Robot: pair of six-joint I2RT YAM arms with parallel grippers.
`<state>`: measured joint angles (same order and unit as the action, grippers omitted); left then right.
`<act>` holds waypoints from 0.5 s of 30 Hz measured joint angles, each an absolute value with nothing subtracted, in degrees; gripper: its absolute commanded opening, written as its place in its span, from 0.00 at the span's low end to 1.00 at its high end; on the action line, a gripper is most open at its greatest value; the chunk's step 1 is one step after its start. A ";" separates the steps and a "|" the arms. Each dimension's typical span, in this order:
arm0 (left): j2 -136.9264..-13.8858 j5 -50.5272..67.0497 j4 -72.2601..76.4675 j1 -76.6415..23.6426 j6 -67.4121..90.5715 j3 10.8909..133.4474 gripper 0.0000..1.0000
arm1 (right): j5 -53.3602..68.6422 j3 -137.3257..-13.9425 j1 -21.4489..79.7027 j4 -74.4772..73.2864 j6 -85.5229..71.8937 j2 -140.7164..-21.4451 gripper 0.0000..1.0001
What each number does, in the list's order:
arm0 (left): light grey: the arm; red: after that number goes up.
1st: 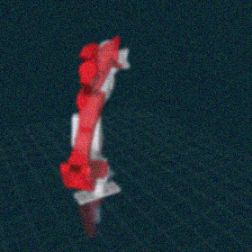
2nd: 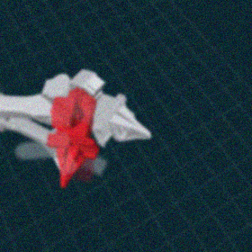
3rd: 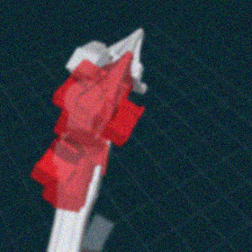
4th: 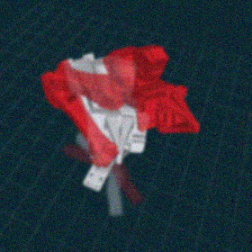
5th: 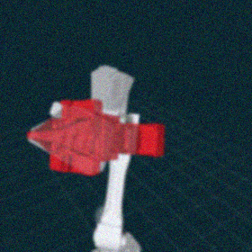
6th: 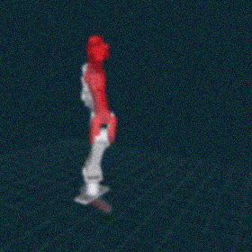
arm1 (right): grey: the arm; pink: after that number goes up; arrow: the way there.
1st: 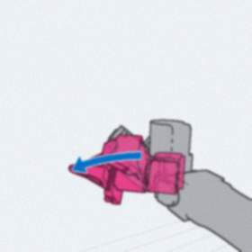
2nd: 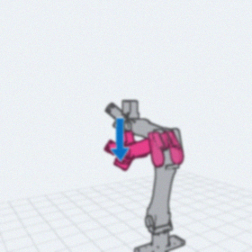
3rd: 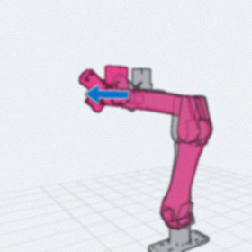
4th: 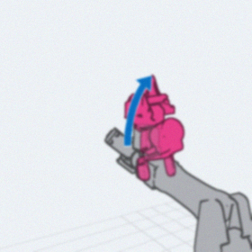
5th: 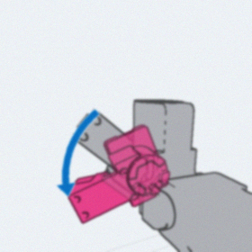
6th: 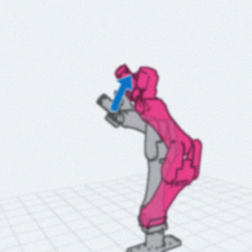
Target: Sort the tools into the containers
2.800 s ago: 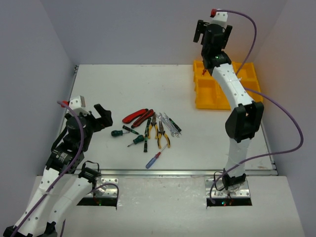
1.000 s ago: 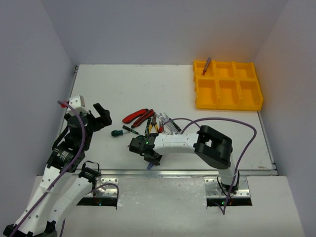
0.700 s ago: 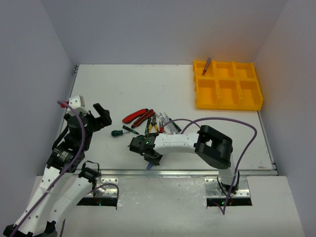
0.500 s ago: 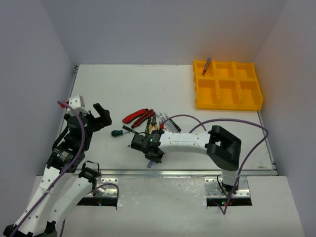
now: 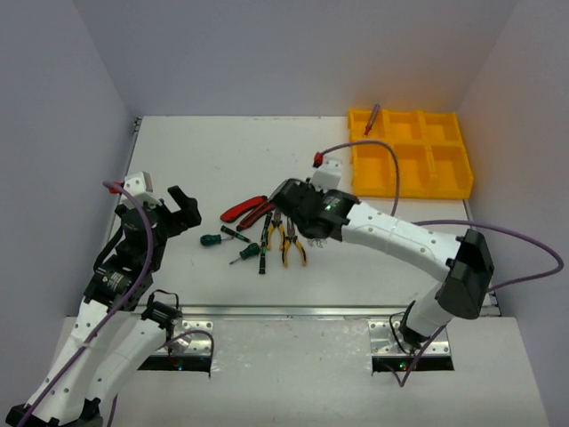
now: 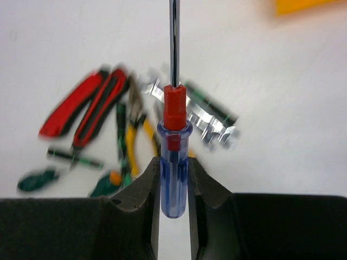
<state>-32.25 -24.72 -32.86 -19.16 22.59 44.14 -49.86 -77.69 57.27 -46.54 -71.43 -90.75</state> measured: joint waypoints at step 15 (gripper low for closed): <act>-31.86 -23.50 -32.80 -19.18 22.57 44.12 1.00 | -26.29 -113.71 15.44 -14.95 -16.32 -121.29 0.00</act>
<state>-31.86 -23.50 -32.80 -19.18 22.57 44.12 -26.29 -113.71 15.44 -14.95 -16.32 -121.29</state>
